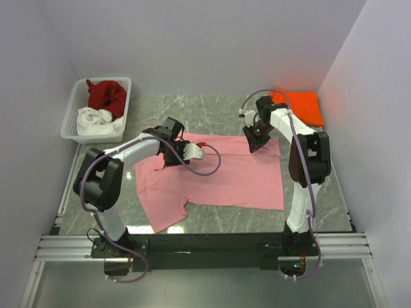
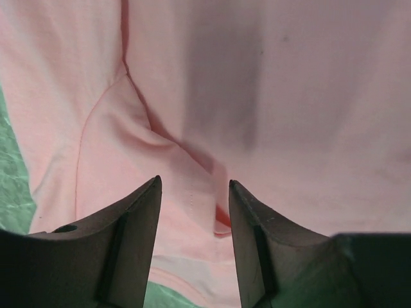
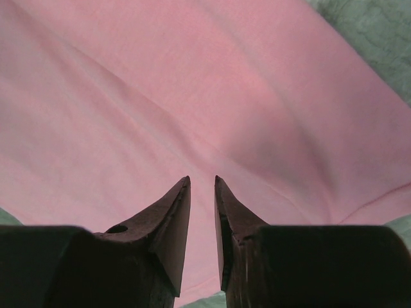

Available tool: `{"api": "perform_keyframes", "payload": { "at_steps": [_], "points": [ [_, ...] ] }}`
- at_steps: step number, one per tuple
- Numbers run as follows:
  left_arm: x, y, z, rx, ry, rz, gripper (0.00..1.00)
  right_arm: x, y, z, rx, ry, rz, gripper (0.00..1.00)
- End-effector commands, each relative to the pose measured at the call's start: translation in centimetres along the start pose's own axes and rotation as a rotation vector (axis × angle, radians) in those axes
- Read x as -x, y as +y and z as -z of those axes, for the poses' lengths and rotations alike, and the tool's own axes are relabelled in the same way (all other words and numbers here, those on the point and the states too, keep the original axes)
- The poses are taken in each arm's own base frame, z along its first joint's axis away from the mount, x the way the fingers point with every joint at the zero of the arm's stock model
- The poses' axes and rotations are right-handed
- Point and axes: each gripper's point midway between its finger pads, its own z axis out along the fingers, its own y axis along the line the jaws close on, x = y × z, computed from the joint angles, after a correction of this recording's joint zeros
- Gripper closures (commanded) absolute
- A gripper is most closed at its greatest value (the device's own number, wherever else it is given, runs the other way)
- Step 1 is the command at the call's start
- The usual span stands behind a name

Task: Fold and stack the t-shirts
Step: Fold the tshirt

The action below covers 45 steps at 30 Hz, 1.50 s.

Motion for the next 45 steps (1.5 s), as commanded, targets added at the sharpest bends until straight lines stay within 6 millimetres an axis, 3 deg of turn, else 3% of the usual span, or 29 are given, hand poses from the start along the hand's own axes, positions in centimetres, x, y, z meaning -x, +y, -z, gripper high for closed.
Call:
{"api": "perform_keyframes", "payload": {
  "at_steps": [1,7,11,15,19,20,22,23,28,30,34,37,38,39,43,45],
  "points": [
    [-1.5,0.6,-1.0,0.009,0.068,-0.098,0.48,-0.9,-0.3,0.3,-0.005,0.013,-0.026,0.71],
    [-1.8,0.2,-1.7,-0.023,0.071,-0.126,0.45,-1.8,-1.2,0.4,-0.014,0.027,-0.054,0.71],
    [-2.9,0.8,-2.5,0.002,0.114,-0.128,0.50,-2.0,-1.3,0.3,-0.012,0.033,-0.059,0.71],
    [-3.6,3.0,-1.8,0.052,0.102,-0.076,0.76,-2.2,-1.3,0.5,-0.017,0.039,-0.056,0.71],
    [-4.1,4.6,-0.4,0.048,0.042,0.023,0.91,-2.5,-1.2,0.2,-0.011,0.046,-0.059,0.71],
    [-3.4,4.8,0.1,0.026,-0.007,0.057,0.92,-2.6,-1.2,0.1,-0.006,0.049,-0.062,0.72],
    [-4.0,6.1,0.8,0.019,-0.044,0.155,0.91,-2.6,-1.0,0.0,0.004,0.052,-0.066,0.72],
    [-4.2,5.7,1.0,-0.018,-0.054,0.202,0.89,-2.5,-1.0,0.0,0.006,0.049,-0.067,0.72],
    [-6.7,6.2,-0.3,-0.132,-0.102,0.481,0.68,-2.6,-0.9,0.0,0.013,0.055,-0.072,0.71],
    [-7.9,7.5,-0.5,-0.122,-0.115,0.573,0.59,-2.7,-0.8,0.0,0.017,0.056,-0.076,0.71],
    [-8.5,9.5,0.7,-0.124,-0.196,0.751,0.57,-2.8,-0.6,0.2,0.014,0.053,-0.081,0.71],
    [-8.2,10.4,2.9,-0.087,-0.259,0.738,0.55,-2.7,-0.6,0.4,0.011,0.042,-0.086,0.72],
    [-8.3,9.4,2.7,-0.098,-0.259,0.730,0.55,-2.7,-0.5,0.4,0.012,0.042,-0.089,0.71],
    [-7.6,9.4,3.9,-0.071,-0.274,0.690,0.54,-2.7,-0.5,0.4,0.011,0.040,-0.091,0.72],
    [-6.9,7.2,4.0,-0.044,-0.278,0.497,0.52,-2.7,-0.5,0.4,0.013,0.041,-0.095,0.71],
    [-5.8,7.7,4.7,0.032,-0.297,0.360,0.48,-2.7,-0.5,0.4,0.013,0.041,-0.096,0.72]
  ]
}}
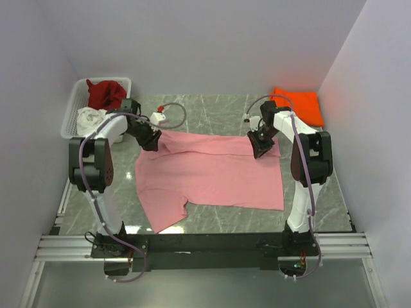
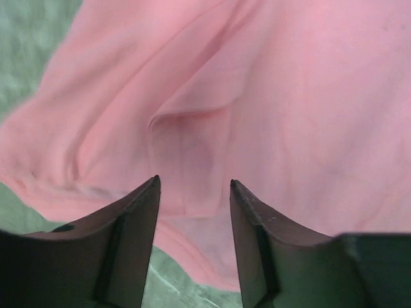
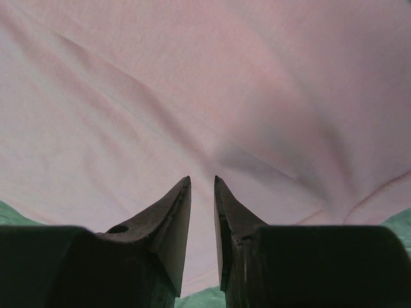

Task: Fold and stack the t-shirts
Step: Fold the tshirt

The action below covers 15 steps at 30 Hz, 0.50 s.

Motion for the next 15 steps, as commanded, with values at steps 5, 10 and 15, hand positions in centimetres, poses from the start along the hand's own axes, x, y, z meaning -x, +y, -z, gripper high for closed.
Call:
{"api": "perform_keyframes", "payload": {
  "at_steps": [5,10,15],
  "points": [
    [4.3,-2.8,0.4,0.090,-0.173,-0.630,0.43,0.2,0.2,1.0,0.001,-0.021,-0.014,0.72],
    [4.7,-2.5,-1.3,0.146,-0.185,-0.857,0.44,-0.1,0.4,0.9,0.007,-0.010,-0.019,0.71],
    [5.7,-1.1,-2.3,0.230,-0.193,-0.989,0.44,-0.7,0.5,0.7,0.012,0.010,-0.022,0.72]
  ]
}}
